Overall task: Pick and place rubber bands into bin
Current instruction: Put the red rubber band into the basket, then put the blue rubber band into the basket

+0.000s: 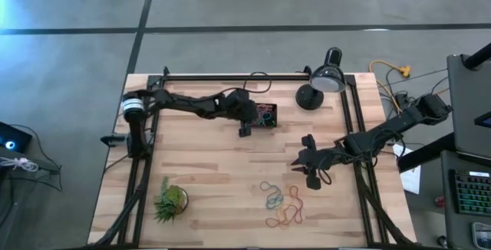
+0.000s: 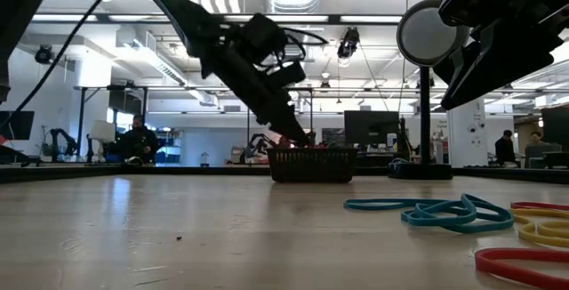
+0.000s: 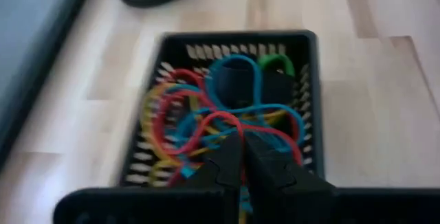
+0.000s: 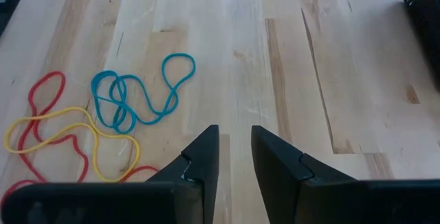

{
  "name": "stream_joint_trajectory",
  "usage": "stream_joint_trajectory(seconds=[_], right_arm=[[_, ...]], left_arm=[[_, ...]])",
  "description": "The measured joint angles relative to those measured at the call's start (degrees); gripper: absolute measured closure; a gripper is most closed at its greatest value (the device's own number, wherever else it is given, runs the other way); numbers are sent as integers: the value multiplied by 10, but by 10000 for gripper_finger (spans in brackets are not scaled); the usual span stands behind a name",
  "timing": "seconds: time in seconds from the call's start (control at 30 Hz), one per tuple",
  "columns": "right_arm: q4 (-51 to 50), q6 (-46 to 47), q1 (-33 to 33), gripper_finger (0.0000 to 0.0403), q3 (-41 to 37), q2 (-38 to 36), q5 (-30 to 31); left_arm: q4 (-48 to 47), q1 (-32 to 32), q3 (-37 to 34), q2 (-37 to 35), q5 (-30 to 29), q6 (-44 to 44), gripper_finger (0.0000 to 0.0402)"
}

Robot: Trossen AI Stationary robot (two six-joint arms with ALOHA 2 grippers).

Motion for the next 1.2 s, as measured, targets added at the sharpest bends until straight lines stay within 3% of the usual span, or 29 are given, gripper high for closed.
stream_joint_trajectory(seconds=[0.33,0.67,0.87,1.03,1.2], right_arm=[[0,0,0,324,-2,0,15],[2,2,0,315,-2,0,15],[4,7,0,317,-3,0,15],[100,4,0,321,-34,12,11],[229,-32,0,314,-53,71,-50]], left_arm=[[2,1,8,32,21,-19,391],[4,1,8,17,6,-25,284],[-3,-2,8,3,5,-34,248],[-4,-26,-1,-47,31,-34,242],[-23,-80,-34,-113,50,-34,241]])
